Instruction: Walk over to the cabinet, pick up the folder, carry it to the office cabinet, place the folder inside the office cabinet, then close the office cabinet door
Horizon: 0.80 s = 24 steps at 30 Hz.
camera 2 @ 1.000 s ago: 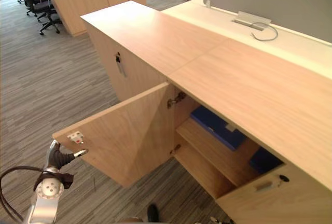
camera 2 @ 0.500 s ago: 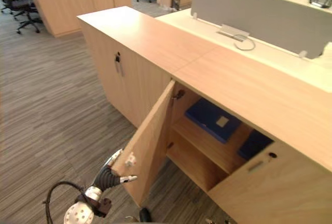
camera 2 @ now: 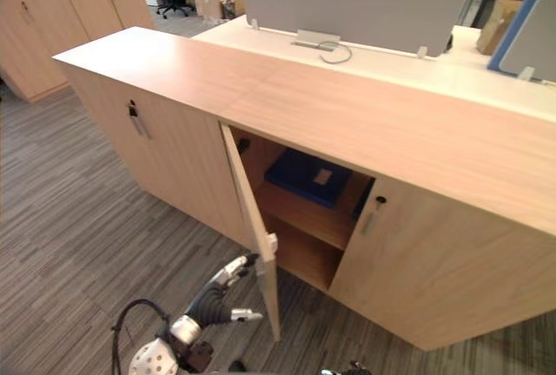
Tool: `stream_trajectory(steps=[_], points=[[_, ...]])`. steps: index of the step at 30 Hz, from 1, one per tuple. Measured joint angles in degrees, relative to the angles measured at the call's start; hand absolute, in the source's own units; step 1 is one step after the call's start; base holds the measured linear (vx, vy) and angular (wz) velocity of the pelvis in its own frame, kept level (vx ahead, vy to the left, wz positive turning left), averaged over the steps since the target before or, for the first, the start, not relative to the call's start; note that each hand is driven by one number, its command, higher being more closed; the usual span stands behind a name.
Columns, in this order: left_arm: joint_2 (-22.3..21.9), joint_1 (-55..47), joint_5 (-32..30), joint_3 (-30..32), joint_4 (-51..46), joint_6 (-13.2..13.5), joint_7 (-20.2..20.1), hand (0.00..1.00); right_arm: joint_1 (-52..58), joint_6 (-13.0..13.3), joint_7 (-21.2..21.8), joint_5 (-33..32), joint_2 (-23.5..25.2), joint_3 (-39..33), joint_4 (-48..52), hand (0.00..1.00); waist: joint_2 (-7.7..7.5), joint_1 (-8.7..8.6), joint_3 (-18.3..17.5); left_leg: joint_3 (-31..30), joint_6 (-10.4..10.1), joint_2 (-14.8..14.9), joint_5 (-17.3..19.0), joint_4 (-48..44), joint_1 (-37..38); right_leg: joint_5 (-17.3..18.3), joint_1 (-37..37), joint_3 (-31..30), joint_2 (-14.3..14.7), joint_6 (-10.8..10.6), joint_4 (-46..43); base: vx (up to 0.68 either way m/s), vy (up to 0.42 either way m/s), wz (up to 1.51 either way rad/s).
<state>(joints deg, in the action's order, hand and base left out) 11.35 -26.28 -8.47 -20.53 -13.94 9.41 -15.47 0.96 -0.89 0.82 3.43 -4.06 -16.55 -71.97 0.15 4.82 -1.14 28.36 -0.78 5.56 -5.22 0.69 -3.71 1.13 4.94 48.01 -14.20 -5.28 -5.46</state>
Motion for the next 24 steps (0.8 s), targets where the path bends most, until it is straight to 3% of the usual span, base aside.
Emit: stream_trajectory(steps=[6,10,14,19,24], points=[[-0.47,3.68,4.50,-0.52,4.64,-0.13,-0.24,0.00,0.13,0.66,0.14,-0.12,0.00,0.36,0.00,0.00,0.00,-1.44,0.40,3.34,-0.21,0.18,-1.30,3.18,3.25,-0.05,-0.26,-3.34,0.64,0.02,0.13,-0.03,-0.023,-0.29],[-1.07,11.76,6.24,-0.63,13.04,-0.82,0.36,0.00,0.41,0.83,0.16,-0.83,0.29,0.31,1.92,0.00,0.02,-2.88,0.73,6.32,-0.21,0.23,-1.52,4.22,5.01,-0.38,-1.06,-6.44,1.10,-0.05,0.37,-0.01,-0.013,-0.35],[-2.16,20.45,5.71,4.94,22.93,-1.85,2.94,0.00,1.11,0.64,0.16,-1.71,1.15,0.42,5.02,0.00,0.01,-4.79,1.00,9.22,-0.53,0.80,-1.29,4.22,6.30,-1.10,-1.41,-9.38,2.16,0.36,1.51,-0.01,-0.037,-0.43],[-2.58,32.03,1.00,19.75,39.51,-3.20,12.51,0.00,1.44,0.14,0.09,-2.27,1.65,1.06,7.47,0.00,-0.45,-7.07,1.34,12.29,-0.63,1.50,-1.30,4.21,7.40,-2.07,-1.86,-12.55,3.70,0.93,3.13,-0.01,-0.045,-0.35],[-3.20,31.91,2.58,31.27,48.86,-3.78,22.47,0.00,2.10,0.43,-0.82,-2.32,1.99,2.11,8.96,0.00,-0.91,-7.73,1.67,13.35,-1.04,1.95,-1.03,4.20,8.84,-2.09,-0.93,-13.69,4.49,0.96,4.11,-0.01,-0.052,-0.16]])
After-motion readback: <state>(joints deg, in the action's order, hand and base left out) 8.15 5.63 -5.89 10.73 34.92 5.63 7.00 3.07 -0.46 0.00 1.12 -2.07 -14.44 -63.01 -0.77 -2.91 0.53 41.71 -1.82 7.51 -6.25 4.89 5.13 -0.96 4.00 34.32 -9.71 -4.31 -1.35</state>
